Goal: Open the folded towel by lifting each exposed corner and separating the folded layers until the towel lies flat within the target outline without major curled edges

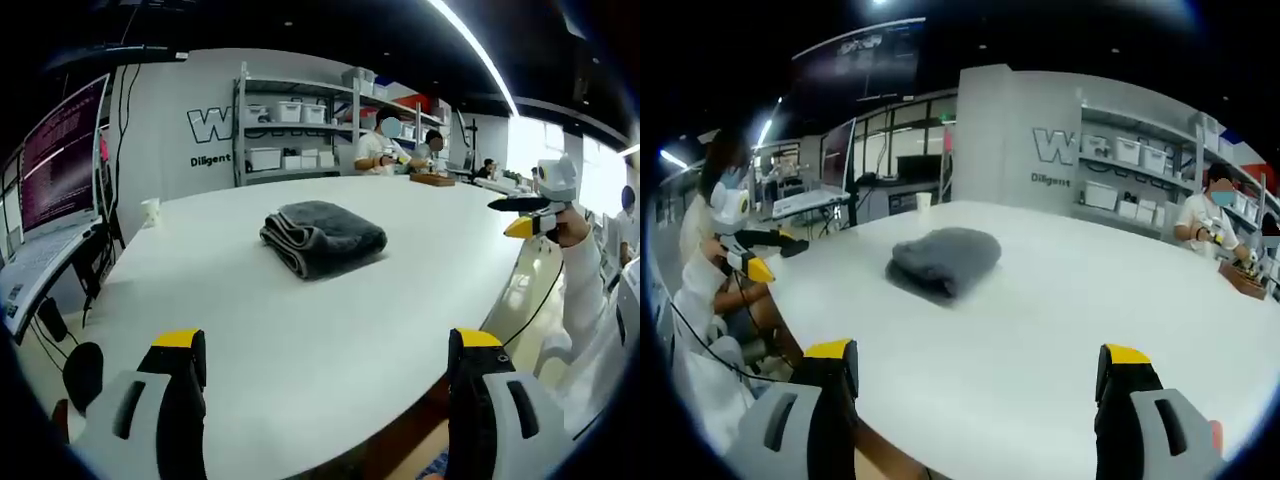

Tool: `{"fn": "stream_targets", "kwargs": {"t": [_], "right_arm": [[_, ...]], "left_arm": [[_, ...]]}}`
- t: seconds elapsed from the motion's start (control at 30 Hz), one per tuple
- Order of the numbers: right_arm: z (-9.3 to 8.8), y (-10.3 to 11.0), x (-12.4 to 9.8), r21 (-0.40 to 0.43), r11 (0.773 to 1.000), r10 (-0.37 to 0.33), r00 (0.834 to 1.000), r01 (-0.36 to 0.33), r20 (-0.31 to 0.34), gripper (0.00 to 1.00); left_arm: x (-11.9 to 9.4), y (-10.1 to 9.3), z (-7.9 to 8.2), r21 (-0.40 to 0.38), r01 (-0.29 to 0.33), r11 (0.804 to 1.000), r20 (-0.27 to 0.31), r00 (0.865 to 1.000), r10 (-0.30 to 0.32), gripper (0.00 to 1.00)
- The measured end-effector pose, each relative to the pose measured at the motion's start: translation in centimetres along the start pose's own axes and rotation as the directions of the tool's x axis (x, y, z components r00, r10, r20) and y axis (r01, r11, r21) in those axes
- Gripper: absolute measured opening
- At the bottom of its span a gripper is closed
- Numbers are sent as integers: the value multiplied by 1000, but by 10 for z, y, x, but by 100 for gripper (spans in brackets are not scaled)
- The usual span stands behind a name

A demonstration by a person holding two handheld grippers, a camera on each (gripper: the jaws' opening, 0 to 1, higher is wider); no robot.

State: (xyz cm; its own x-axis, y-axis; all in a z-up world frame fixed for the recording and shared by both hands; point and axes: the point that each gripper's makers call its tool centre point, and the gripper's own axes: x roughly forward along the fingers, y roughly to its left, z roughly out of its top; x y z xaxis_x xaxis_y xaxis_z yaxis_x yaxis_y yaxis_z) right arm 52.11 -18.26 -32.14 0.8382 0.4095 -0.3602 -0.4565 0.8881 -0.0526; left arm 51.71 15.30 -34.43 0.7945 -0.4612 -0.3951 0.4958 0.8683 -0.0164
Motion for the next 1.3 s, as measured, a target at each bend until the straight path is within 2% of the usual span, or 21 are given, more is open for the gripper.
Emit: {"fn": "stream_targets", "kwargs": {"t": [0.87, 1.13, 1.3], "right_arm": [[0, 4, 4, -19, 1000, -12, 1000, 12, -7, 99], [1, 6, 8, -35, 999, -30, 999, 29, -16, 99], [0, 8, 10, -41, 999, -36, 998, 35, -42, 99]], "left_arm": [[1, 6, -2, 3, 8, 1000, -1, 1000, -8, 100], [4, 5, -1, 23, 46, 999, -1, 999, -46, 100], [3, 5, -1, 20, 73, 997, 7, 997, -73, 100]]}}
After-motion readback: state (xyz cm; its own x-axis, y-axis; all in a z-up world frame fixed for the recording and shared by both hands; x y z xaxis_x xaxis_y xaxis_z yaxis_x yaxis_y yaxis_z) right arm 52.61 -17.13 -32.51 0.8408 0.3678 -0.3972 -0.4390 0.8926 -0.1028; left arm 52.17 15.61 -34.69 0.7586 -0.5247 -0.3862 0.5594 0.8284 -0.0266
